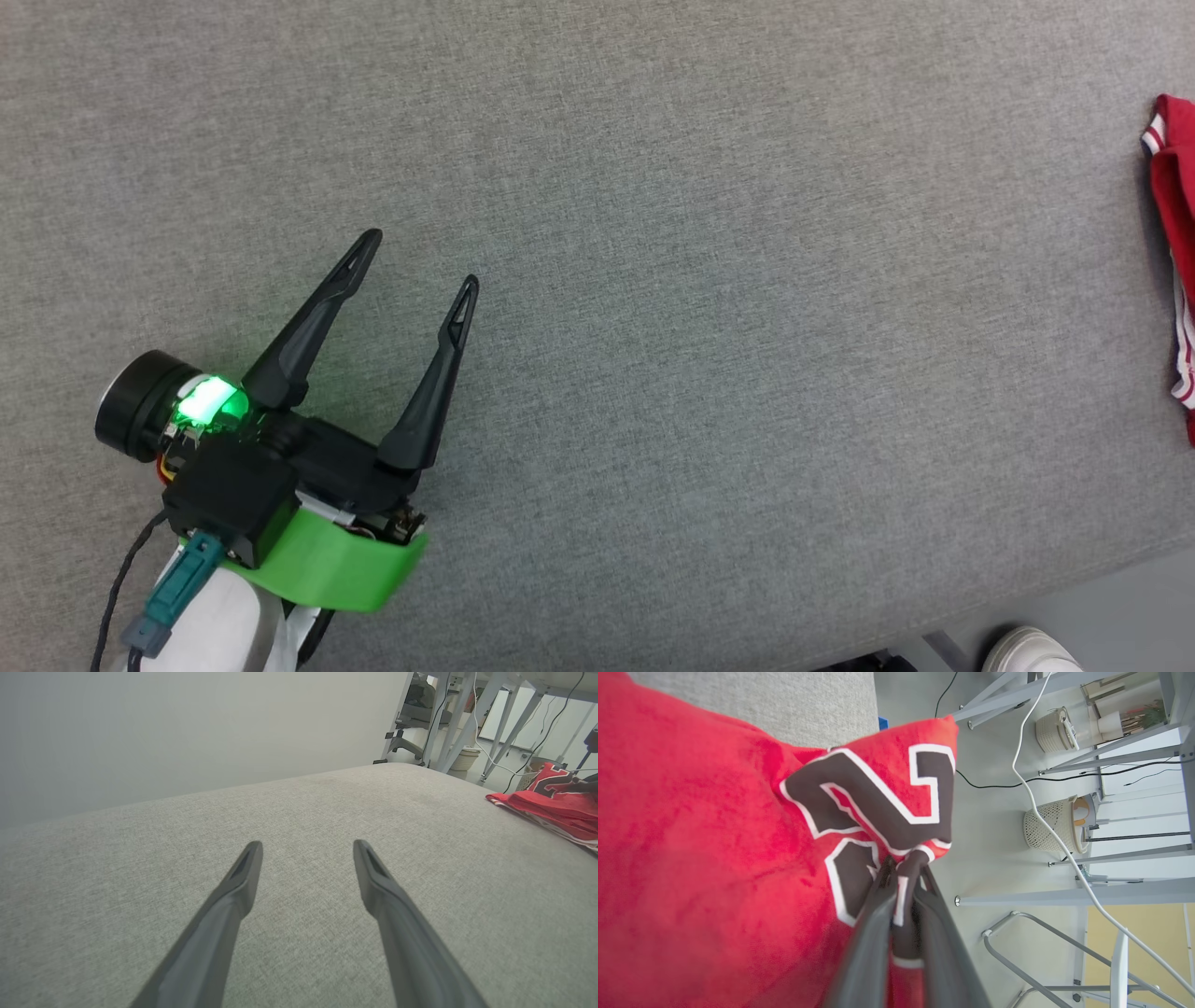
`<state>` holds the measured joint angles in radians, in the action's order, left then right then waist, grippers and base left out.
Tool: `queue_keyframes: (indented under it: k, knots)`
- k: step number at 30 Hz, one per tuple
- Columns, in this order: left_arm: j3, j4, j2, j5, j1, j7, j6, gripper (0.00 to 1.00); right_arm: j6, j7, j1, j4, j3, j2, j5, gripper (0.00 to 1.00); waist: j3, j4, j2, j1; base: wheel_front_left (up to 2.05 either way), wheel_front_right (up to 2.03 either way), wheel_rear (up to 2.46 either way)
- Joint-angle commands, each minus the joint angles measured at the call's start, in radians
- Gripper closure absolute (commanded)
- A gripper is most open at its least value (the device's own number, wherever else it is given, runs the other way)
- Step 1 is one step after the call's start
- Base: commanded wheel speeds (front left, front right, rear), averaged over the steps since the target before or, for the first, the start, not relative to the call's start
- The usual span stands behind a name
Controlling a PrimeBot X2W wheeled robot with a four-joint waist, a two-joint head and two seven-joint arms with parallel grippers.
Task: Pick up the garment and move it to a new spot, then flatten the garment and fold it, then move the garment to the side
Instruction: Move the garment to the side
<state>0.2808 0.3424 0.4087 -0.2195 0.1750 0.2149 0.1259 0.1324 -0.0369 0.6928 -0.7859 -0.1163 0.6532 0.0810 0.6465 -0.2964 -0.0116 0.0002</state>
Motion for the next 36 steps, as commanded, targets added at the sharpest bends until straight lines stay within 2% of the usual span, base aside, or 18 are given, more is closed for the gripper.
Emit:
queue_keyframes:
  k: [1, 2, 7, 13, 17, 21, 23, 26, 29, 36]
  knots:
    - [0.001, -0.005, 0.0, -0.002, 0.008, 0.005, -0.006, 0.0, -0.002, 0.012, 0.021, -0.016, -0.009, -0.003, 0.02, 0.23, -0.012, 0.008, 0.0116, -0.0002, 0.0, 0.0, 0.0]
    - [0.005, -0.014, -0.003, -0.004, 0.008, 0.007, -0.006, 0.0, -0.002, 0.019, 0.029, -0.029, -0.02, -0.002, 0.033, 0.0, -0.021, 0.01, 0.0116, -0.0002, 0.0, 0.0, 0.0]
    - [0.029, -0.057, -0.031, -0.011, 0.017, 0.024, -0.006, 0.0, -0.002, 0.053, 0.047, -0.066, -0.035, 0.009, 0.072, 0.0, -0.078, 0.026, 0.0116, -0.0002, 0.0, 0.0, 0.0]
    - [0.033, -0.135, -0.081, -0.029, 0.009, 0.043, -0.009, 0.0, -0.002, 0.105, 0.056, -0.053, -0.004, 0.022, 0.052, 0.0, -0.186, 0.052, 0.0116, -0.0002, 0.0, 0.0, 0.0]
    - [0.01, -0.183, -0.122, -0.052, -0.011, 0.046, -0.009, 0.0, -0.002, 0.138, 0.059, 0.005, 0.041, 0.0, -0.014, 0.0, -0.272, 0.073, 0.0116, -0.0002, 0.0, 0.0, 0.0]
    - [-0.015, -0.211, -0.155, -0.054, -0.037, 0.047, -0.007, 0.0, -0.002, 0.147, 0.023, 0.116, 0.086, -0.034, -0.102, 0.0, -0.345, 0.101, 0.0116, -0.0002, 0.0, 0.0, 0.0]
    - [-0.042, -0.233, -0.168, -0.043, -0.055, 0.047, -0.021, 0.0, -0.002, 0.147, -0.016, 0.193, 0.105, -0.053, -0.144, 0.0, -0.381, 0.115, 0.0116, -0.0002, 0.0, 0.0, 0.0]
    - [-0.093, -0.26, -0.192, -0.031, -0.082, 0.047, -0.049, 0.0, -0.002, 0.126, -0.094, 0.331, 0.109, -0.101, -0.205, 0.0, -0.425, 0.131, 0.0116, -0.0002, 0.0, 0.0, 0.0]
    - [-0.12, -0.28, -0.207, -0.021, -0.102, 0.047, -0.053, 0.0, -0.002, 0.1, -0.179, 0.465, 0.096, -0.16, -0.235, 0.0, -0.457, 0.147, 0.0116, -0.0002, 0.0, 0.0, 0.0]
    - [-0.171, -0.328, -0.236, -0.013, -0.147, 0.047, -0.044, 0.0, -0.002, 0.097, -0.393, 0.738, 0.063, -0.37, -0.281, 0.0, -0.531, 0.179, 0.0116, -0.0002, 0.0, 0.0, 0.0]
